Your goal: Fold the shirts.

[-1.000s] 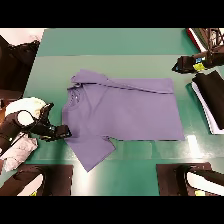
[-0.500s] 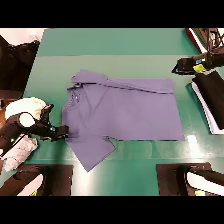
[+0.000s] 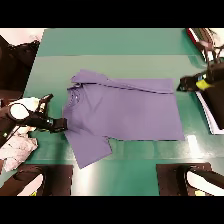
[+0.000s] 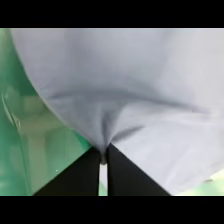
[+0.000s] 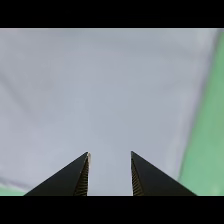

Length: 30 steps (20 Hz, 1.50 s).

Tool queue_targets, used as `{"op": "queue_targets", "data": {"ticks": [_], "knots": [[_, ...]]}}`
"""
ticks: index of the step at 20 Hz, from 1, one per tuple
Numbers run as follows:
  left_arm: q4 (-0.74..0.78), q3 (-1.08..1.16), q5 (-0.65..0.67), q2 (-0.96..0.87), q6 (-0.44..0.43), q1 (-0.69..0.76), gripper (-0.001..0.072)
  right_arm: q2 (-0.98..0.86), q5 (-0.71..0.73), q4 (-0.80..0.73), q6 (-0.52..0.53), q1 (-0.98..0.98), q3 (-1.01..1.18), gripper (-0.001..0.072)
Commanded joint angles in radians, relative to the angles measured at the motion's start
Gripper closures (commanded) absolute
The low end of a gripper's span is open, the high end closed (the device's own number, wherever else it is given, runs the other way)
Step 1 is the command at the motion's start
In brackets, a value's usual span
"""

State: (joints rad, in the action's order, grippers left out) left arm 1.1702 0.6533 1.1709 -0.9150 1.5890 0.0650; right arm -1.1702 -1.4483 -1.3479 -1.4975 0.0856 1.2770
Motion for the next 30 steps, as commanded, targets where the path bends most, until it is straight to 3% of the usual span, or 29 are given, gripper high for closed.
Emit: {"op": "queue_targets", "data": {"ticks": [1,2,4,5,12,21,23,27,30], "knots": [[-0.005,0.072,0.015,0.001,-0.039,-0.001,0.0678,0.100,0.021,-0.015,0.000,0.129,-0.280,0.0407],[-0.005,0.072,0.009,0.001,-0.048,-0.001,0.0677,0.127,0.040,-0.014,0.015,0.181,-0.365,0.0395],[-0.005,0.072,0.003,0.001,-0.052,-0.001,0.0677,0.161,0.081,-0.013,0.054,0.271,-0.490,0.0255],[-0.005,0.072,0.002,0.001,-0.053,-0.001,0.0678,0.170,0.096,-0.013,0.059,0.305,-0.531,0.0238],[-0.006,0.072,0.000,0.001,-0.072,-0.001,0.0677,0.177,0.182,-0.007,0.070,0.349,-0.657,0.0239],[-0.006,0.072,0.000,0.001,-0.079,-0.001,0.0677,0.178,0.159,-0.005,0.070,0.348,-0.743,0.0262],[-0.007,0.072,0.000,0.001,-0.079,-0.001,0.0677,0.180,0.158,-0.005,0.070,0.348,-0.744,0.0350],[-0.008,0.072,0.000,0.001,-0.079,-0.001,0.0677,0.181,0.174,-0.005,0.071,0.348,-0.738,0.0683],[-0.008,0.082,-0.011,0.001,-0.079,-0.001,0.0678,0.201,0.165,-0.003,0.071,0.348,-0.696,0.0696]]}}
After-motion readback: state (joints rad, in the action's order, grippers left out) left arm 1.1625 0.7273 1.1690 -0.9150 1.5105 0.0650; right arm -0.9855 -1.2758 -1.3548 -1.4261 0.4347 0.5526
